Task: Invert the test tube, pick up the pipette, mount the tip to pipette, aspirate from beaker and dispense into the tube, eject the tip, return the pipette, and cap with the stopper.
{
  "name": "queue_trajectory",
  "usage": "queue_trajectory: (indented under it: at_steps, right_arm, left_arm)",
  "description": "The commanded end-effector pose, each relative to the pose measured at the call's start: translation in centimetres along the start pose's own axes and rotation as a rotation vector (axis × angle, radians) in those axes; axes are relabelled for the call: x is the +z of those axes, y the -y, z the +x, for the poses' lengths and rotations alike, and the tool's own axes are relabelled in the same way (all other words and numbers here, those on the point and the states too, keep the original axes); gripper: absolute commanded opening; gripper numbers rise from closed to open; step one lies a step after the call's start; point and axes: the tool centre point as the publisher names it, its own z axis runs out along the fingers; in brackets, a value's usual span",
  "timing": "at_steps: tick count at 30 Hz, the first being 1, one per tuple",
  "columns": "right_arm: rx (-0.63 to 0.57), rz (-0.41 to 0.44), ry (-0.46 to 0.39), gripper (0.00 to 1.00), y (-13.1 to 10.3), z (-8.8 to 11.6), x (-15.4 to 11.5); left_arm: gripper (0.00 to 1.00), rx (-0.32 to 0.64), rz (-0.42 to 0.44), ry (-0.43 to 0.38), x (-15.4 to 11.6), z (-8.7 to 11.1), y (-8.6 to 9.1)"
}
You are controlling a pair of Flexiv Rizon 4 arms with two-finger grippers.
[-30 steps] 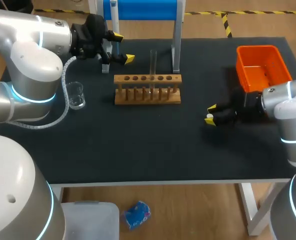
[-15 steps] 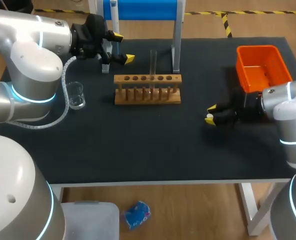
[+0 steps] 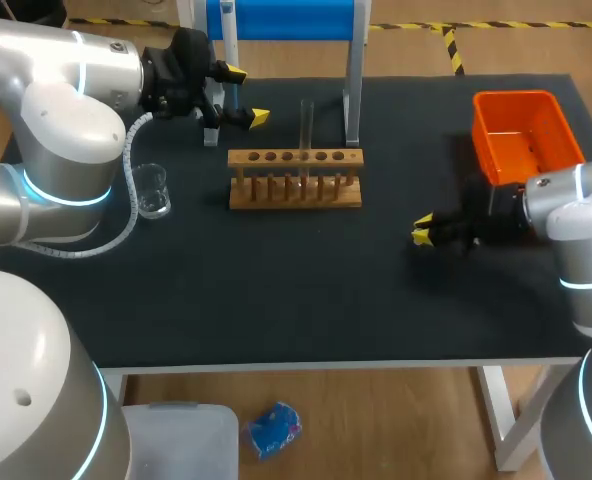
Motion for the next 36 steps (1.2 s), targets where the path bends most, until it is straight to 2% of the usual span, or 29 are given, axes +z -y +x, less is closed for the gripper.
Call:
queue_trajectory:
  at_steps: [1, 10, 20, 26, 28, 36]
  right_arm:
    - [0.002, -0.002, 0.008, 0.00, 0.2, 0.1, -0.1]
    - [0.006, -0.010, 0.016, 0.00, -0.3, -0.1, -0.2]
    - [0.028, -0.014, 0.026, 0.00, -2.0, -0.4, -0.8]
    - [0.034, 0.009, 0.057, 0.00, -4.8, -1.2, -2.3]
    - [0.035, -0.008, 0.060, 0.00, -6.2, -1.6, -3.0]
    - [0.065, -0.062, 0.073, 0.00, -13.4, -2.9, -5.8]
  left_arm:
    - [1.00, 0.002, 0.004, 0.002, 0.0, 0.0, -0.1]
    - [1.00, 0.002, 0.004, 0.002, 0.0, 0.0, -0.1]
    - [1.00, 0.002, 0.004, 0.002, 0.0, 0.0, -0.1]
    - [1.00, 0.002, 0.004, 0.002, 0.0, 0.0, -0.1]
    - [1.00, 0.002, 0.004, 0.002, 0.0, 0.0, -0.1]
    - [1.00, 0.002, 0.004, 0.002, 0.0, 0.0, -0.1]
